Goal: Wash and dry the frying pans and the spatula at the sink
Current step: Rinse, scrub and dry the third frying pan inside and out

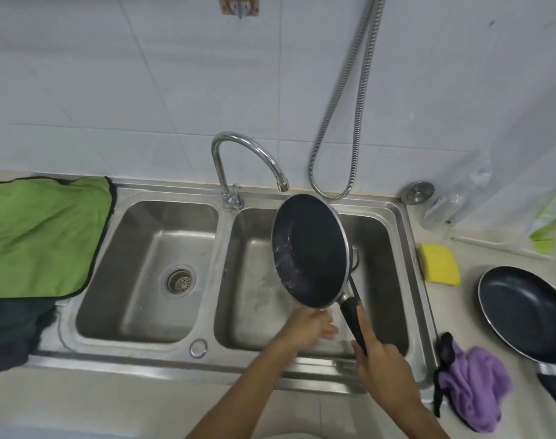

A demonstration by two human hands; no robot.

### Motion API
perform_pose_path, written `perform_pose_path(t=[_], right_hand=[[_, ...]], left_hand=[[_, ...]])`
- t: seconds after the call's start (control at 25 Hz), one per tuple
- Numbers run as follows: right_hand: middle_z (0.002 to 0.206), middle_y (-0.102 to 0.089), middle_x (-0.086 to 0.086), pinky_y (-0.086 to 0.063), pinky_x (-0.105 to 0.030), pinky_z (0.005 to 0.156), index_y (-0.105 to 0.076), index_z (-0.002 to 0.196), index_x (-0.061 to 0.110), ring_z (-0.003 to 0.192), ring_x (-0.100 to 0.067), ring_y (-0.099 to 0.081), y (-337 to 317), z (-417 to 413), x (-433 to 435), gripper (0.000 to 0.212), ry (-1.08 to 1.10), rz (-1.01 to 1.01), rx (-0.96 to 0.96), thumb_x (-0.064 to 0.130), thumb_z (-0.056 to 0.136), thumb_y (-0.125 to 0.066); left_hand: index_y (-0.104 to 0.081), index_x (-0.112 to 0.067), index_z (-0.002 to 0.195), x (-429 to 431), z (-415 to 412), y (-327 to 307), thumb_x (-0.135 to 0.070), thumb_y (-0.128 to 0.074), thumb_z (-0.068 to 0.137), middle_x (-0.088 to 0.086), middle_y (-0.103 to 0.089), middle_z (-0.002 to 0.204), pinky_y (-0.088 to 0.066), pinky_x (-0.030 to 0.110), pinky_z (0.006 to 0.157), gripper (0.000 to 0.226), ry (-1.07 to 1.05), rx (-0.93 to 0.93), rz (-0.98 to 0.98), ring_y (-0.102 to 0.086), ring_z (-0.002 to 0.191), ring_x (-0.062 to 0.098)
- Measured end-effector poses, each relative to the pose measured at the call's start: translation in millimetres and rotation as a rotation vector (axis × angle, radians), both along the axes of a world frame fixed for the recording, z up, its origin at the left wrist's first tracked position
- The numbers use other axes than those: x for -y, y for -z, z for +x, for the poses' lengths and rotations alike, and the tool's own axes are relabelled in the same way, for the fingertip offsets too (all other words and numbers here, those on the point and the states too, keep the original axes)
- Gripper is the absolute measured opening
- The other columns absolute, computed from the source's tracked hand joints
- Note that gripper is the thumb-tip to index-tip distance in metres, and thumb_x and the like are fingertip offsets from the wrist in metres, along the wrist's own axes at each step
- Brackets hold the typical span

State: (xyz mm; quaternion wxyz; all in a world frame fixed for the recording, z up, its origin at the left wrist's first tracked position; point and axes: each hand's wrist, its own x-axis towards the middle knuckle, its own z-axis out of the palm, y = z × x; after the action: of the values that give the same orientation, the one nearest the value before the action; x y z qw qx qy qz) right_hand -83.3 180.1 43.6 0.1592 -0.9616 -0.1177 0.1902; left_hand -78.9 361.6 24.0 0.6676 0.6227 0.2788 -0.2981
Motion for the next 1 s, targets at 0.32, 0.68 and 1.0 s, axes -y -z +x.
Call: perform_pose_path(t=[0.32, 0.68, 1.0], right_hand=[[0.086, -0.068, 0.006, -0.047, -0.025, 0.054, 0.019, 0.158, 0.032, 0.059, -0.012, -0.060, -16, -19, -6, 0.098, -0.142, -0.202, 0.158, 0.020, 0.096, -0.056], [0.116, -0.062, 0.002, -0.049, -0.026, 0.059, 0.002, 0.160, 0.041, 0.065, -0.014, -0.056, -43, -36, -3, 0.094, -0.154, -0.296, 0.198, 0.019, 0.090, -0.056], [0.118, -0.060, 0.004, -0.044, -0.027, 0.058, -0.001, 0.159, 0.043, 0.065, -0.014, -0.048, -44, -52, -4, 0.090, -0.056, -0.237, 0.221, 0.017, 0.091, -0.054]], left_hand=[[-0.075, -0.011, 0.111, 45, -7, -9, -0.035, -0.061, 0.101, 0.001, -0.081, 0.102, -0.054, 0.027, 0.085, 0.029, -0.257, 0.098, -0.095, -0.077, 0.092, 0.011], [-0.073, -0.015, 0.121, 51, -25, -12, -0.040, -0.039, 0.109, -0.004, -0.078, 0.116, -0.050, 0.033, 0.096, 0.044, -0.200, 0.161, -0.243, -0.072, 0.110, 0.012], [-0.072, -0.016, 0.122, 54, -31, -14, -0.037, -0.040, 0.109, -0.001, -0.078, 0.117, -0.049, 0.038, 0.102, 0.040, -0.191, 0.174, -0.268, -0.072, 0.113, 0.016]])
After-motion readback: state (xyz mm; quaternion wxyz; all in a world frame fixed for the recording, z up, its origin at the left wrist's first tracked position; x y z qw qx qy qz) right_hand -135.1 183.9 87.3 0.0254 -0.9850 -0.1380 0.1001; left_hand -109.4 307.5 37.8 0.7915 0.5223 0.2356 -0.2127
